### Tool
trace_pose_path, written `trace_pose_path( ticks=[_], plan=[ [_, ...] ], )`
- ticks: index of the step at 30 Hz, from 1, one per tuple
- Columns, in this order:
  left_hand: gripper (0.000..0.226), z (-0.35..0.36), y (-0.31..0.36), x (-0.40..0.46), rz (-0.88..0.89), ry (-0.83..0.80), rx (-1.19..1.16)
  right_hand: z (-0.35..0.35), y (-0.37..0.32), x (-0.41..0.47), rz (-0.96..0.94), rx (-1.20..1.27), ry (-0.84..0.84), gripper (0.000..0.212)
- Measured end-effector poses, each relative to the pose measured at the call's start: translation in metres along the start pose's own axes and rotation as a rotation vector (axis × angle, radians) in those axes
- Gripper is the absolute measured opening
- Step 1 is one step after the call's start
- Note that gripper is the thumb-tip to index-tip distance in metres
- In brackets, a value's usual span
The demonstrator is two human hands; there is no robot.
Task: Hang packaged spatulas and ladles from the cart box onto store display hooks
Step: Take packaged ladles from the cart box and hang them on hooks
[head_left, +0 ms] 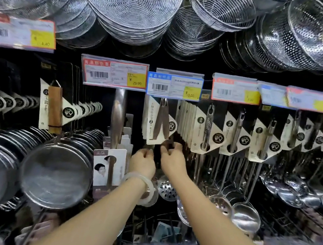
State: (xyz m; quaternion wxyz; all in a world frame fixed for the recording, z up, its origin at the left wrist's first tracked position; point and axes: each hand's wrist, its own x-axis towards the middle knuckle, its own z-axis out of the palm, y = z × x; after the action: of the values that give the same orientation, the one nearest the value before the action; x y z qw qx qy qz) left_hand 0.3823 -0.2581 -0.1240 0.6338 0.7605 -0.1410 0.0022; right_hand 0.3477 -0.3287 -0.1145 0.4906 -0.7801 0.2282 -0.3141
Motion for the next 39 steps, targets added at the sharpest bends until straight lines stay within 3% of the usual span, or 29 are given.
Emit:
trace_pose_path(
  ticks=[2, 7, 12, 15, 18, 22, 30, 36, 39],
  plan=[
    [0.03, -0.003, -0.004, -0.014, 0.037, -0.03, 0.035, -0.001, 0.003, -0.016, -0.014, -0.077, -0.025, 0.049],
    [0.055, -0.005, -0.027, -0.053, 0.202, -0.104, 0.106, -0.017, 0.022, -0.067, -0.133, -0.231, -0.039, 0.046],
    [0.068, 0.011, -0.05, -0.094, 0.405, -0.233, 0.366, -0.061, 0.06, -0.112, -0.252, -0.402, 0.023, 0.04],
    [0.07, 0.034, -0.054, -0.118, 0.573, -0.332, 0.659, -0.104, 0.087, -0.13, -0.253, -0.728, 0.024, 0.049],
    [0.072, 0.067, -0.05, -0.15, 0.686, -0.452, 0.815, -0.153, 0.114, -0.148, -0.133, -1.057, -0.009, 0.066],
    [0.07, 0.122, -0.042, -0.207, 0.815, -0.611, 0.977, -0.225, 0.142, -0.177, 0.109, -1.213, -0.022, 0.069],
    [0.068, 0.271, -0.013, -0.368, 0.876, -0.914, 0.989, -0.411, 0.203, -0.265, 0.414, -1.241, 0.04, 0.075],
    [0.066, 0.375, 0.016, -0.485, 0.961, -1.021, 0.969, -0.554, 0.246, -0.338, 0.602, -1.237, 0.151, 0.06],
    [0.068, 0.424, 0.027, -0.528, 1.016, -1.075, 0.948, -0.61, 0.267, -0.365, 0.714, -1.203, 0.191, 0.066]
  ],
)
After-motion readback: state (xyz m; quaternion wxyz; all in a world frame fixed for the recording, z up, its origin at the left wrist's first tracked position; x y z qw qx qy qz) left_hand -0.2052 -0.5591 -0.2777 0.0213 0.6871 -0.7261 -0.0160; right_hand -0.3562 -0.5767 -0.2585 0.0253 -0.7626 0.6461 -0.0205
